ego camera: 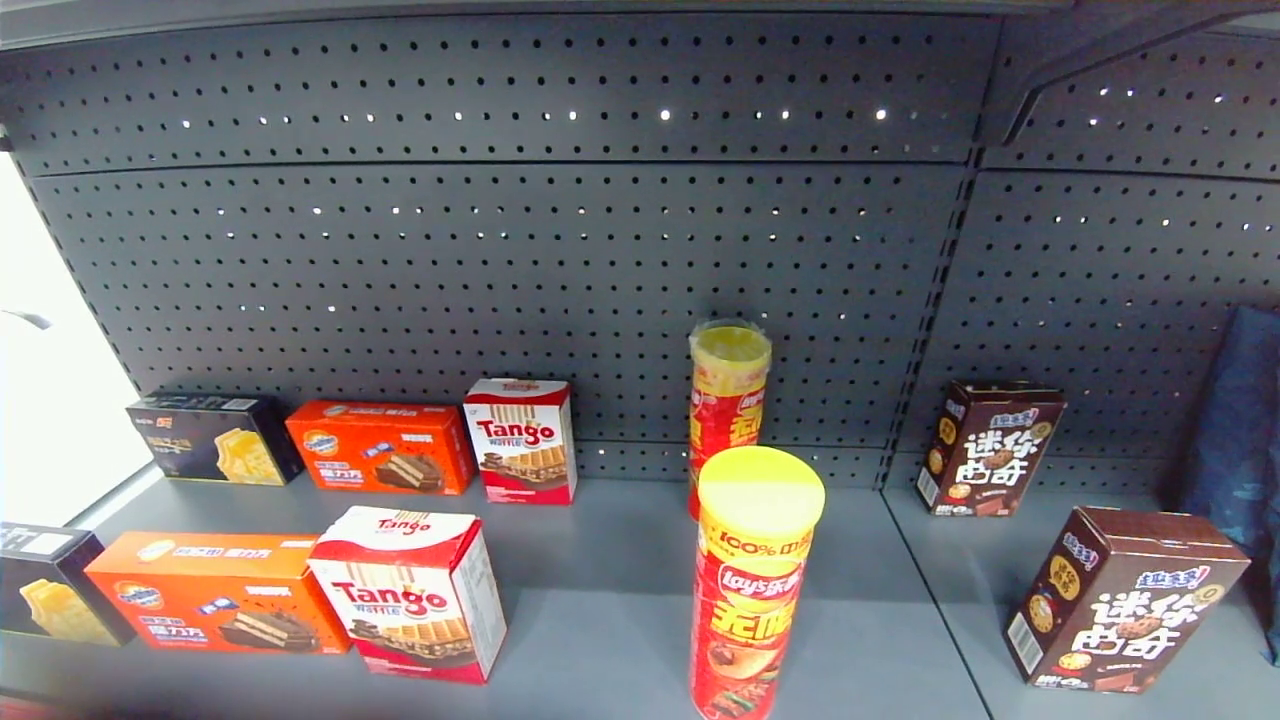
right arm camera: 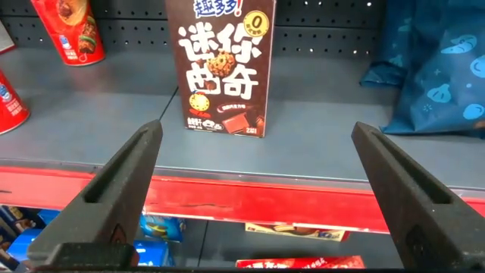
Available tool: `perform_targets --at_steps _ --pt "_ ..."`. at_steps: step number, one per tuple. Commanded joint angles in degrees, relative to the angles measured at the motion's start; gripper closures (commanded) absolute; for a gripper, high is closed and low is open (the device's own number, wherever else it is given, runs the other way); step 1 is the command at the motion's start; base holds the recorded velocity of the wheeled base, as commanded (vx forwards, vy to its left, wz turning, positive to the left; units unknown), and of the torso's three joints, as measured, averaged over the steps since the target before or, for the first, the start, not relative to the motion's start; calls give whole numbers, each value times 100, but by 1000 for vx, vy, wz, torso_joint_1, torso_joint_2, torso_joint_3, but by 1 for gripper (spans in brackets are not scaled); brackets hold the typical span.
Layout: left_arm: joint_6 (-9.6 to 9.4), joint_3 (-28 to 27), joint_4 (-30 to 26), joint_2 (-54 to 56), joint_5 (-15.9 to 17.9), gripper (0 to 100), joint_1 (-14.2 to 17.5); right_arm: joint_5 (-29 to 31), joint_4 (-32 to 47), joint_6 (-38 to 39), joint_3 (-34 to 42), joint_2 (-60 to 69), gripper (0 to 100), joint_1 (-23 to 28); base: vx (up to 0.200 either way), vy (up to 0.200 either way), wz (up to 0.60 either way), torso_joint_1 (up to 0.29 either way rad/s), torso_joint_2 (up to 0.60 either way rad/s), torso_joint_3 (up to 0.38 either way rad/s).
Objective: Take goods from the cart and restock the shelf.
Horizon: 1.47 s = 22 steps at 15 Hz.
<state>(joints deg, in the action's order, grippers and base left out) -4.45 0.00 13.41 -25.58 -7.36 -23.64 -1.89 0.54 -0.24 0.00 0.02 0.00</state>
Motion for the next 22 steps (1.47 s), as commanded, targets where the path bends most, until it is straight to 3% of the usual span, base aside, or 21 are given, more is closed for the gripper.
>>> perform_targets --at_steps 1,5,7,8,13,14,22 --pt "-30 -123 -1569 1758 1431 0 1643 -4 -1 -2 0 -2 0 0 0 0 0 0 0 0" --pt "14 -88 -1543 1714 1211 0 1828 -4 -1 -2 0 -2 0 0 0 0 0 0 0 0" --pt "14 -97 -1552 2206 1255 0 2311 -4 -1 -2 0 -2 0 0 0 0 0 0 0 0" --pt "14 -53 -1490 2531 1237 0 2408 -4 -1 -2 0 -2 0 0 0 0 0 0 0 0" --pt "137 -53 -1482 2531 1211 0 2381 -4 -1 -2 0 -2 0 0 0 0 0 0 0 0" --pt "313 -53 -1473 2540 1044 0 2381 -4 -1 -2 0 -2 0 0 0 0 0 0 0 0" --pt "296 -44 -1446 2540 1035 0 2381 -4 -1 -2 0 -2 0 -9 0 0 0 0 0 0"
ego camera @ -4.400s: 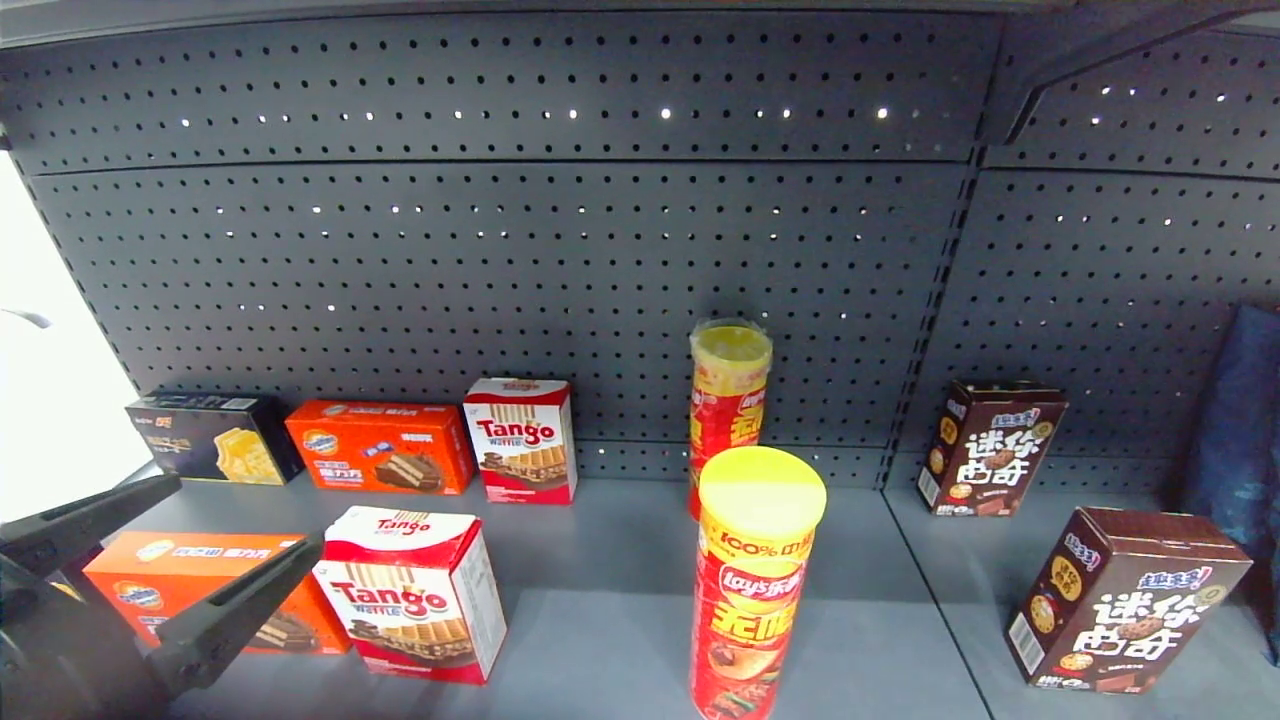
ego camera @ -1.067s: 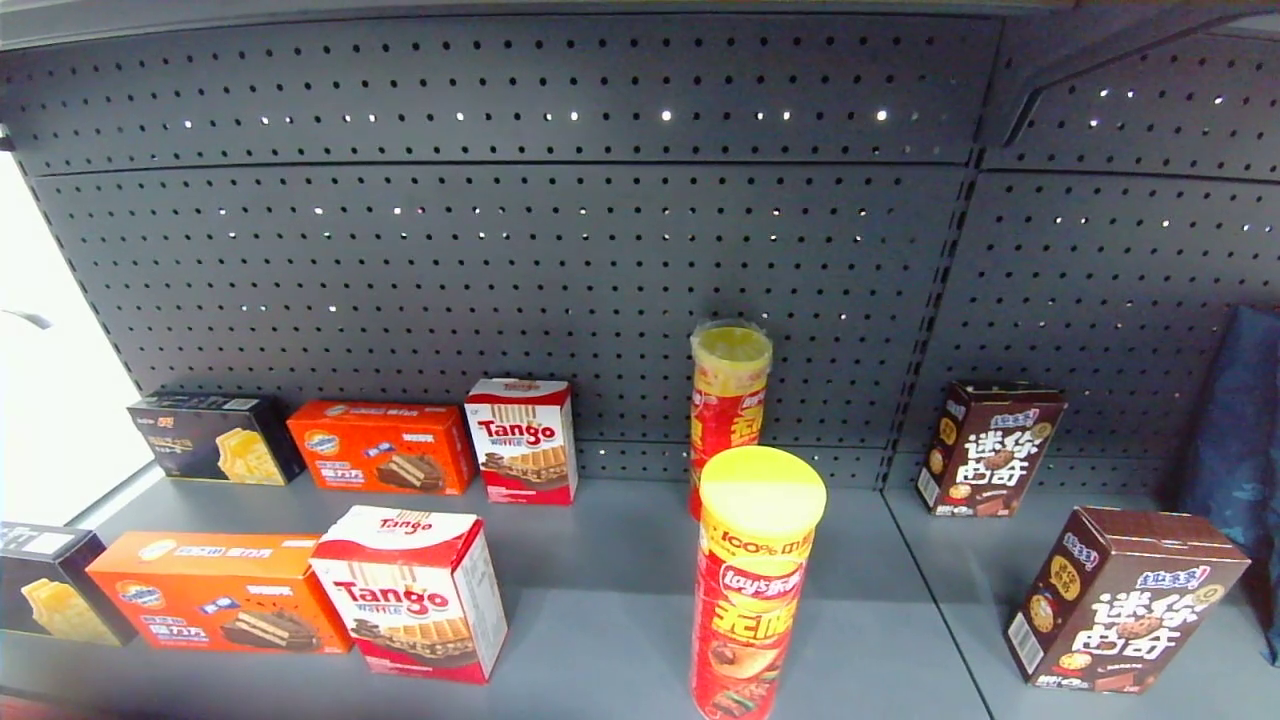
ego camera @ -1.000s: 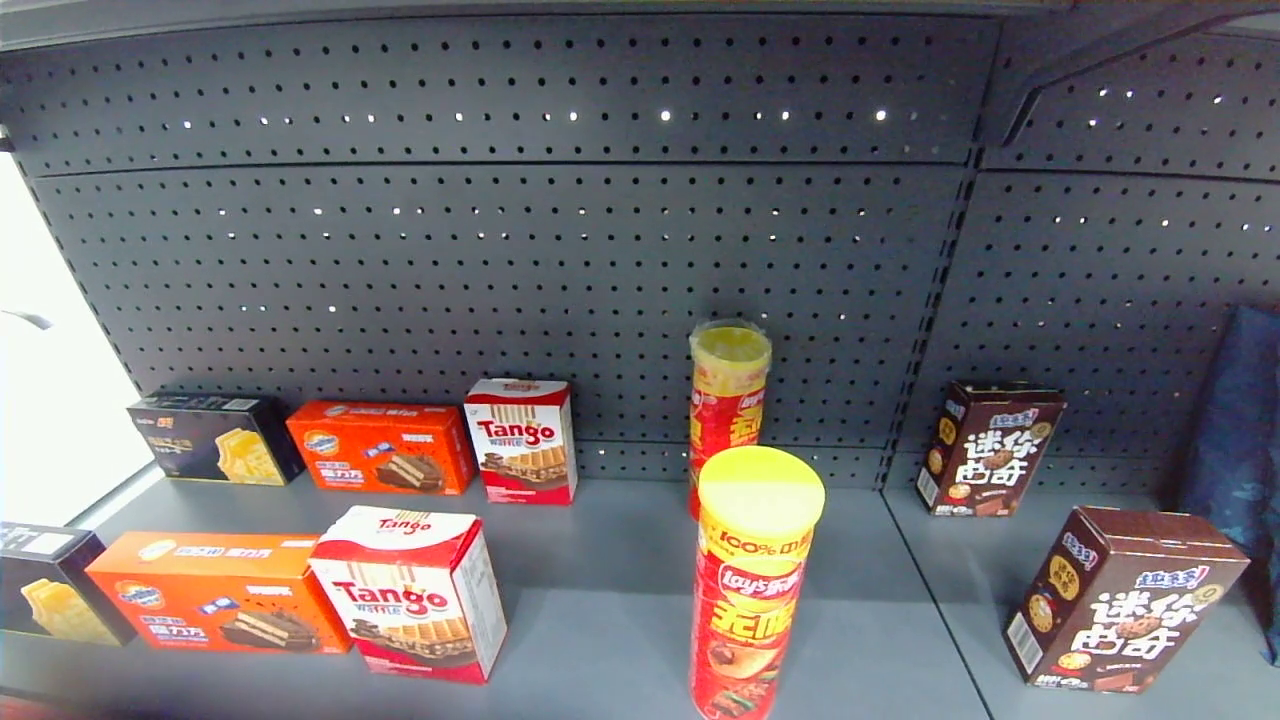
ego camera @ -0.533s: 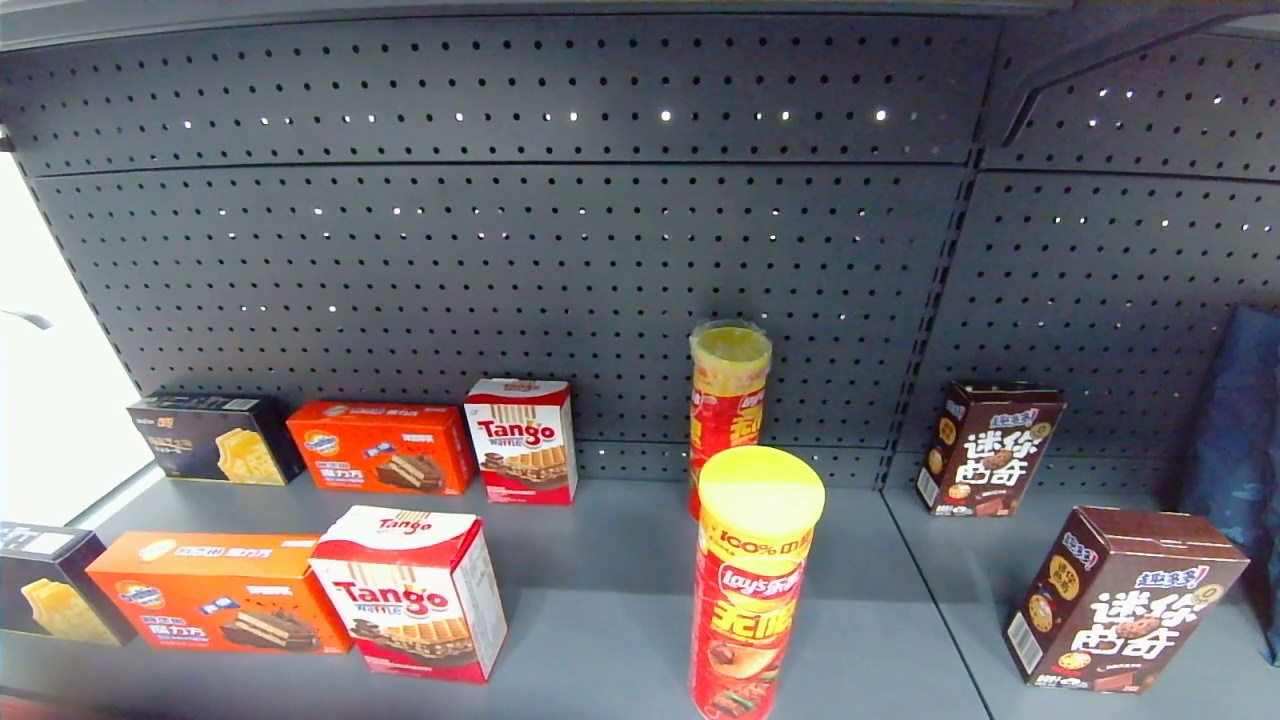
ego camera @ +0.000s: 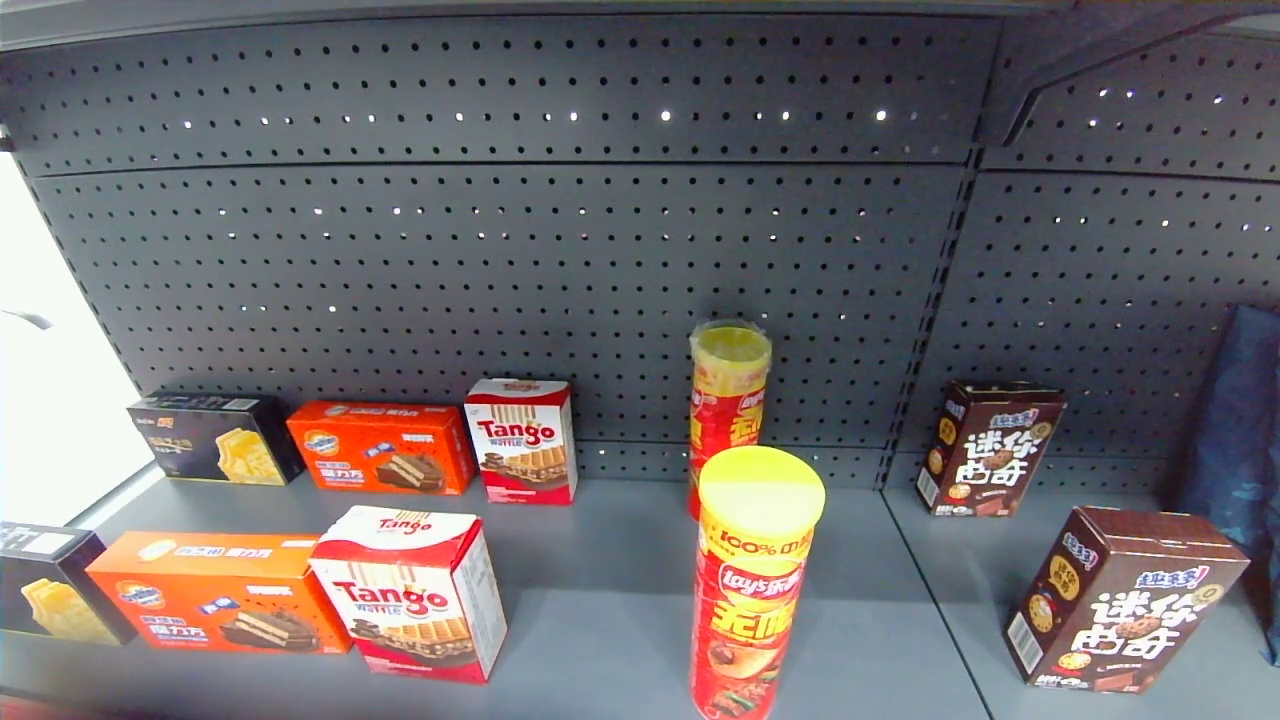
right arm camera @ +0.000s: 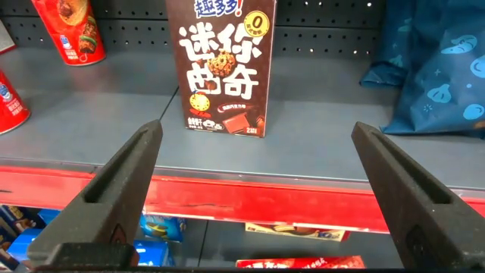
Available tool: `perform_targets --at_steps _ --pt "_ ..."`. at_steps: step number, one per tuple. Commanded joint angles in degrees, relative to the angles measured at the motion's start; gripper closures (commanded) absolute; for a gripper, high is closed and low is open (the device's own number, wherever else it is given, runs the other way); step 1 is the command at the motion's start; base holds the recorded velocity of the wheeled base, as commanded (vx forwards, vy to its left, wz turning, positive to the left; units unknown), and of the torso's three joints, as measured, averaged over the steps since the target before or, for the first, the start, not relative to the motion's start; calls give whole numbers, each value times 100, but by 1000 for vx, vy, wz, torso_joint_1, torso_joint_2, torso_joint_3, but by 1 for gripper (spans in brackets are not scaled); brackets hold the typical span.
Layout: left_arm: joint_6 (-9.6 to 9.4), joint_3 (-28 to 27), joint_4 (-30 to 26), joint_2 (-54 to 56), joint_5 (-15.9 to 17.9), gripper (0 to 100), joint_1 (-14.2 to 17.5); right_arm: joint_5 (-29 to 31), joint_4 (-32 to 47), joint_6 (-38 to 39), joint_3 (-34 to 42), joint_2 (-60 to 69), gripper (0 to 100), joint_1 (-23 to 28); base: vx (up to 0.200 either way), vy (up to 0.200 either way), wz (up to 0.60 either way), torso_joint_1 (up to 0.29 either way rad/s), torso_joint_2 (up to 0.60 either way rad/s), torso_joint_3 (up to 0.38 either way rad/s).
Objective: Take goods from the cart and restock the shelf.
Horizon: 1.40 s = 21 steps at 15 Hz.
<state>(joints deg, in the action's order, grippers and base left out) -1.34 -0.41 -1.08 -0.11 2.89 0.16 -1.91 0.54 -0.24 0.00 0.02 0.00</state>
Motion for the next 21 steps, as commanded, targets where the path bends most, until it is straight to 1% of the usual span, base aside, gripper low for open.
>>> perform_targets --at_steps 1,11,12,13,14,16,17,19,21 --pt "11 -2 -6 -7 -8 0 -7 -2 -1 -2 0 -2 0 0 0 0 0 0 0 0" --pt "-7 -2 3 -15 1 0 -7 -2 -1 -2 0 -2 0 0 0 0 0 0 0 0" --pt "-138 -2 -6 -15 54 0 -16 -11 -1 -2 0 -2 0 -9 0 0 0 0 0 0" --pt "-209 6 3 -15 124 0 -7 -11 -1 -2 0 -2 0 0 0 0 0 0 0 0" --pt "-217 6 3 -15 98 0 -16 -11 -1 -2 0 -2 0 0 0 0 0 0 0 0" --pt "-182 15 47 -15 71 0 -7 -11 -1 -2 0 -2 0 0 -200 0 0 7 2 2" --pt "-68 15 73 -15 71 0 -7 -11 -1 -2 0 -2 0 0 0 0 0 0 0 0" --pt "-59 15 73 -15 71 0 -7 -11 -1 -2 0 -2 0 0 0 0 0 0 0 0" --pt "-112 24 73 -15 89 0 -7 -11 -1 -2 0 -2 0 0 0 0 0 0 0 0"
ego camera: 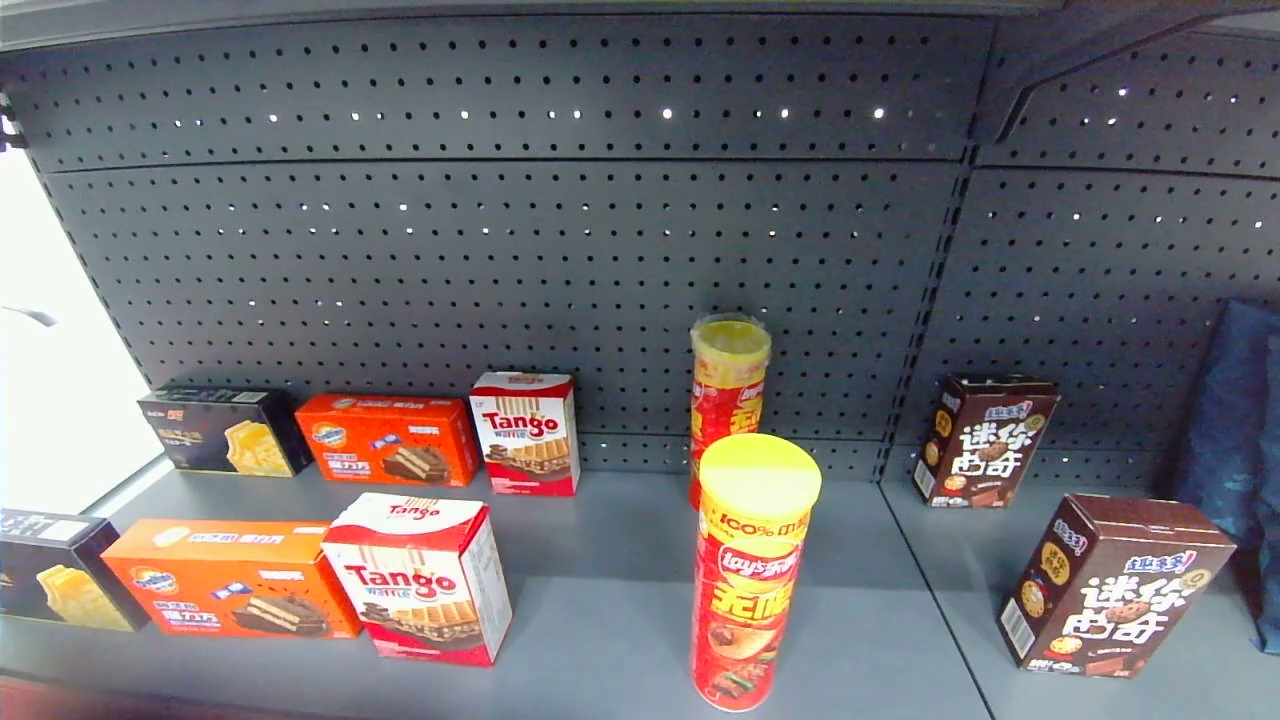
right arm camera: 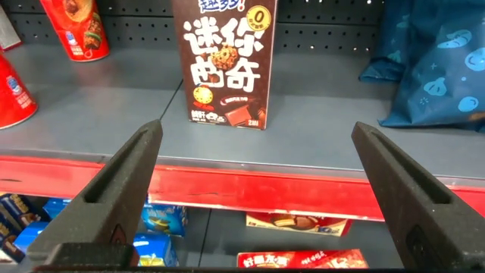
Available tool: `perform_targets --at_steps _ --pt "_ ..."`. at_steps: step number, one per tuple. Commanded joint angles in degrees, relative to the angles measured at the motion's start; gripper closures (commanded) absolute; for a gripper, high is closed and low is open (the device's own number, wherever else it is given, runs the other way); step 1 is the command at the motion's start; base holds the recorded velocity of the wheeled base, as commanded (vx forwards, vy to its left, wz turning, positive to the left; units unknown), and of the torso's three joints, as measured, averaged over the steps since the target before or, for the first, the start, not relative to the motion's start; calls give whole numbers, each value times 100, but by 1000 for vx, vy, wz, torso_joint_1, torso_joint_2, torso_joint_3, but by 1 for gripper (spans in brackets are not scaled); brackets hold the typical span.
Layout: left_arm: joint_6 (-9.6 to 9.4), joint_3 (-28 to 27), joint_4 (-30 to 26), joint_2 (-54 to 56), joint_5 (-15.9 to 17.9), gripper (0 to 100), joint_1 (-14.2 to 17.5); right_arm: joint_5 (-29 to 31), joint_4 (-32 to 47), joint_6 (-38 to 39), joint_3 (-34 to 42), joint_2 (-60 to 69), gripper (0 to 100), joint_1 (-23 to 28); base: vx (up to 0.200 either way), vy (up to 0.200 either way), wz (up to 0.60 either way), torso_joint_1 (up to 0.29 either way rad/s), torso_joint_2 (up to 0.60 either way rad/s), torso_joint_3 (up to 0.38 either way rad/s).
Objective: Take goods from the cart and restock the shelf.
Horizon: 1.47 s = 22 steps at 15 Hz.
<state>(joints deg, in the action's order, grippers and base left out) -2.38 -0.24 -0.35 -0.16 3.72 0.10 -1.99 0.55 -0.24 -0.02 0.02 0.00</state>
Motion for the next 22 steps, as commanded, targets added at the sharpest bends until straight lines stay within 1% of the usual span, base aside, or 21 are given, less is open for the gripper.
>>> perform_targets --at_steps 1,2,3,5,12,13,14,15,20,22 --pt "9 -2 0 -11 -3 0 -1 -3 -2 -2 2 -2 0 0 0 0 0 0 0 0" --pt "0 -2 0 -11 -3 0 -1 -3 -2 -2 2 -2 0 0 0 0 0 0 0 0" --pt "0 -2 0 -11 -3 0 -1 -3 -2 -2 2 -2 0 0 0 0 -600 12 2 2" --pt "36 -2 0 -11 -11 0 -1 -3 -2 -2 2 -11 0 -9 0 0 0 0 0 0" --pt "44 7 0 -11 -29 0 -1 -3 -2 -2 2 -2 0 0 0 0 0 0 0 0" --pt "36 7 0 -11 -108 0 -1 -3 -2 -2 2 -11 0 0 0 0 0 0 0 0" --pt "27 7 0 -11 -117 0 -1 -3 -2 -2 2 -11 0 0 0 0 0 0 0 0" --pt "88 -2 0 -11 -108 0 -1 -3 -2 -2 2 -2 0 0 0 0 0 0 0 0" --pt "106 7 0 -11 -117 0 -1 -3 -2 -2 2 -11 0 0 0 0 0 0 0 0" --pt "106 7 0 -11 -117 0 -1 -3 -2 -2 2 -2 0 0 -200 0 0 2 2 2"
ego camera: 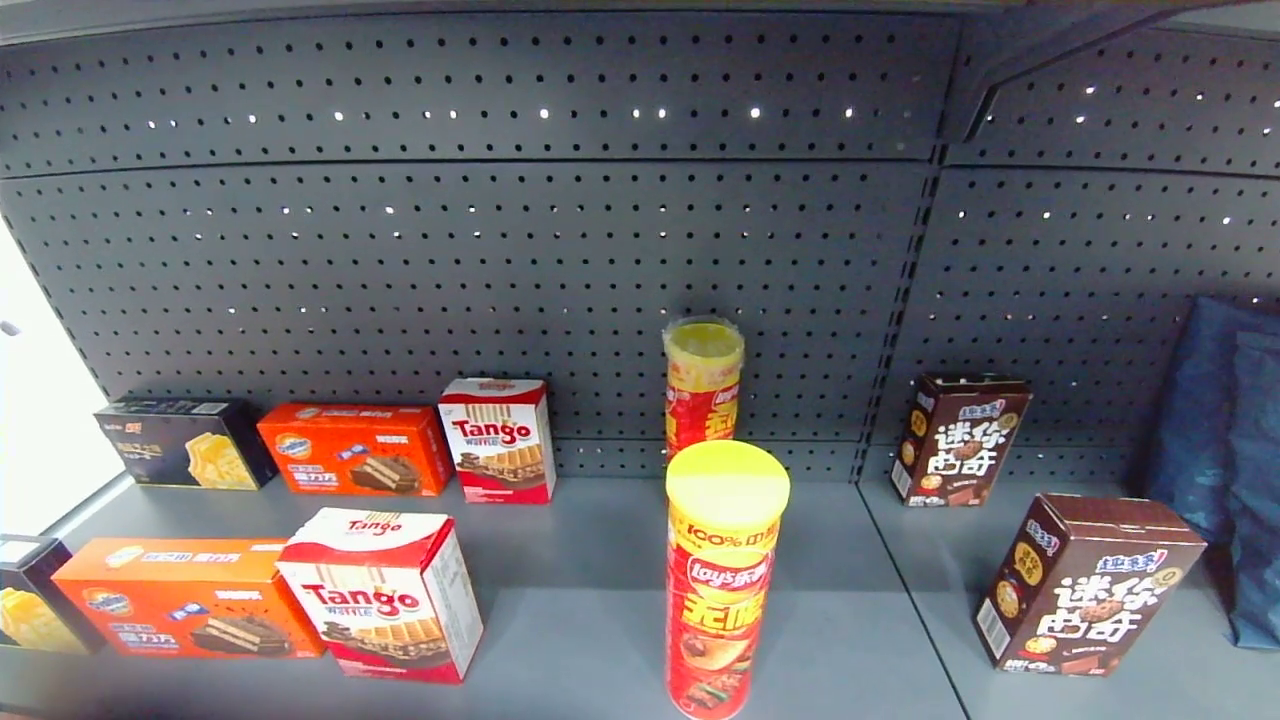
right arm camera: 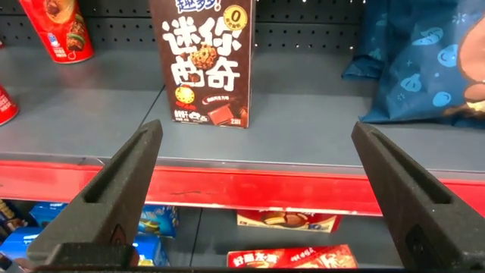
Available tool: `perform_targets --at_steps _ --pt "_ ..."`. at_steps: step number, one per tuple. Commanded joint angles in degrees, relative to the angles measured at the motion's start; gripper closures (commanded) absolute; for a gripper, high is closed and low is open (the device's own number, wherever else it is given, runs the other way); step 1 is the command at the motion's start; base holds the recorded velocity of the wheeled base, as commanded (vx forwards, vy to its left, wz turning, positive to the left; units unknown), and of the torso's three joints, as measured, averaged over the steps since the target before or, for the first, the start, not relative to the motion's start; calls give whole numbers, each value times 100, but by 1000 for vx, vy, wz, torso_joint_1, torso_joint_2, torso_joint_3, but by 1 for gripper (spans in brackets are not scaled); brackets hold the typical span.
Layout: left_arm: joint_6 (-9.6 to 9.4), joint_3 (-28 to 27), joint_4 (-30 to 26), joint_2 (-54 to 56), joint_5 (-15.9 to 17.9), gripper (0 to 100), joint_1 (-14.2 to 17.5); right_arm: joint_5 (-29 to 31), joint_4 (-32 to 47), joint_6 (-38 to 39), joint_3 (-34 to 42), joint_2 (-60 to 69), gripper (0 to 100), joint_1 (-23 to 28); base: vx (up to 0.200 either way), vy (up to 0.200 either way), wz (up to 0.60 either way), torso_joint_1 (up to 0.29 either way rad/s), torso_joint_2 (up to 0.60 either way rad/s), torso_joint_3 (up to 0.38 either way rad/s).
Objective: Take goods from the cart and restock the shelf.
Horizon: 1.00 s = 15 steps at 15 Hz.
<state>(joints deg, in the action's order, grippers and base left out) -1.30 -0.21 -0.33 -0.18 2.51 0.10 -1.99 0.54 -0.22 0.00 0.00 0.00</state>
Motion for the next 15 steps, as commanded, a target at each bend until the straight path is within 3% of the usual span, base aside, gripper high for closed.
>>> perform_targets --at_steps 1,15 --pt "-1 -6 -2 -8 4 0 -1 -3 -1 -4 0 0 0 0 0 0 0 0 0 0" --pt "-1 3 -2 -8 4 0 -1 -3 -1 -4 0 0 0 0 0 0 0 0 0 0"
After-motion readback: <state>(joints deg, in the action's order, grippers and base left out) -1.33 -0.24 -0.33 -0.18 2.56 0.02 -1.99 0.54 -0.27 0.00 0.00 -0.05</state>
